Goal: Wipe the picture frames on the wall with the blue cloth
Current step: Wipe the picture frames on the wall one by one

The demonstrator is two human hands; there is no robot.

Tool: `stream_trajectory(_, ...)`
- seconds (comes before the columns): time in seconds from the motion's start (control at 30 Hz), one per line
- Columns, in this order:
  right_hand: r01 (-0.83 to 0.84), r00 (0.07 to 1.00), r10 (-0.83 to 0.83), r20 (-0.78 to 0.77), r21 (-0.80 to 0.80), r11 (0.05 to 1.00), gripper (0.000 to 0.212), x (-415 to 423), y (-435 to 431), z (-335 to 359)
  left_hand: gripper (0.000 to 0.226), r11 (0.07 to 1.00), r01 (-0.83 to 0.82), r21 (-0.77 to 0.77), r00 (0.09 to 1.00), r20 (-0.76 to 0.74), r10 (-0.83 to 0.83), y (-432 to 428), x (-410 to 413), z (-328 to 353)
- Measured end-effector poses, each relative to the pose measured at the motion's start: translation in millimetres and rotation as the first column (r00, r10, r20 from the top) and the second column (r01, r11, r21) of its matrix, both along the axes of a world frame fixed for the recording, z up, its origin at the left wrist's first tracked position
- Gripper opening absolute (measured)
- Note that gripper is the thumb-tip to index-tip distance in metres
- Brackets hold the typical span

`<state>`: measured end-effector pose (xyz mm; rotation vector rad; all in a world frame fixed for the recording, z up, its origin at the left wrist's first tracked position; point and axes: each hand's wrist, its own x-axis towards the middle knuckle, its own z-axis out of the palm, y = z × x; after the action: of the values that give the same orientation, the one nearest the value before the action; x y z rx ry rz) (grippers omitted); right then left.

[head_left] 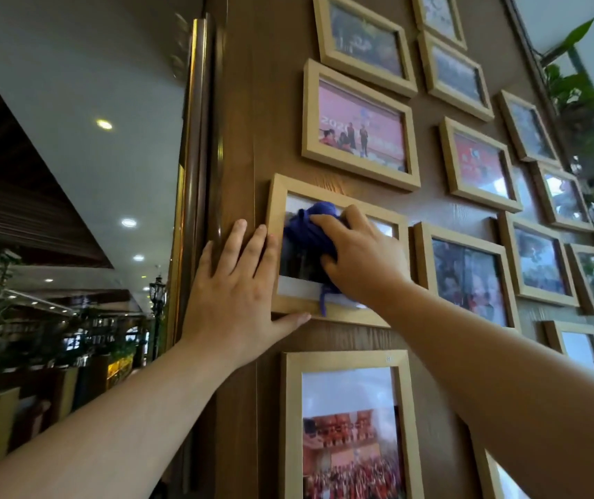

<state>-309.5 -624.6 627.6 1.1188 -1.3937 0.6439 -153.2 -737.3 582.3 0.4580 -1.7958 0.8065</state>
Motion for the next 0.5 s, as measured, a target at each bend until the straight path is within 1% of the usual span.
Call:
stream_trajectory(0.03,0.037,0.999,-0.037,0.025,-0.015,0.999,0.053,-13.7,6.4,-1.5,0.105,1.0,0.0,0.0,1.0,0.001,0.0,-0.5,-0.4,-0.1)
stream_trajectory(0.17,0.149,0.966,-0.128,0.224,-0.081,0.985,0.048,-62.4,29.6,-9.7,0.105,1.0,0.012,-0.004,1.0,-0.003,-0.012,-1.2,-1.1,-0.5)
stream_trajectory(0.27,0.15,0.953,-0.119,0.279,-0.094,0.984,0.049,-64.0,27.7,-13.4,0.106,1.0,0.014,-0.005,1.0,-0.001,-0.014,-1.7,-1.1,-0.2)
stream_trajectory(0.33,0.062,0.967,-0.04,0.252,-0.082,0.995,0.052,-48.3,19.0,-13.2,0.106,1.0,0.012,-0.002,1.0,-0.002,-0.012,-1.6,-0.9,0.4)
stream_trajectory(0.37,0.002,0.978,0.01,0.21,-0.06,0.998,0.054,-36.3,13.6,-12.1,0.105,1.0,0.011,-0.002,1.0,-0.007,-0.011,-1.3,-0.4,0.5)
stream_trajectory(0.43,-0.065,0.995,0.063,0.077,0.024,0.998,0.057,-12.5,2.5,-11.1,0.105,1.0,0.01,-0.003,1.0,-0.009,-0.01,-1.3,-0.7,0.0)
stream_trajectory(0.5,-0.062,0.996,0.068,-0.058,0.105,0.993,0.057,3.9,-4.4,-10.6,0.104,1.0,0.013,-0.006,1.0,-0.012,-0.013,-2.0,-0.4,-0.2)
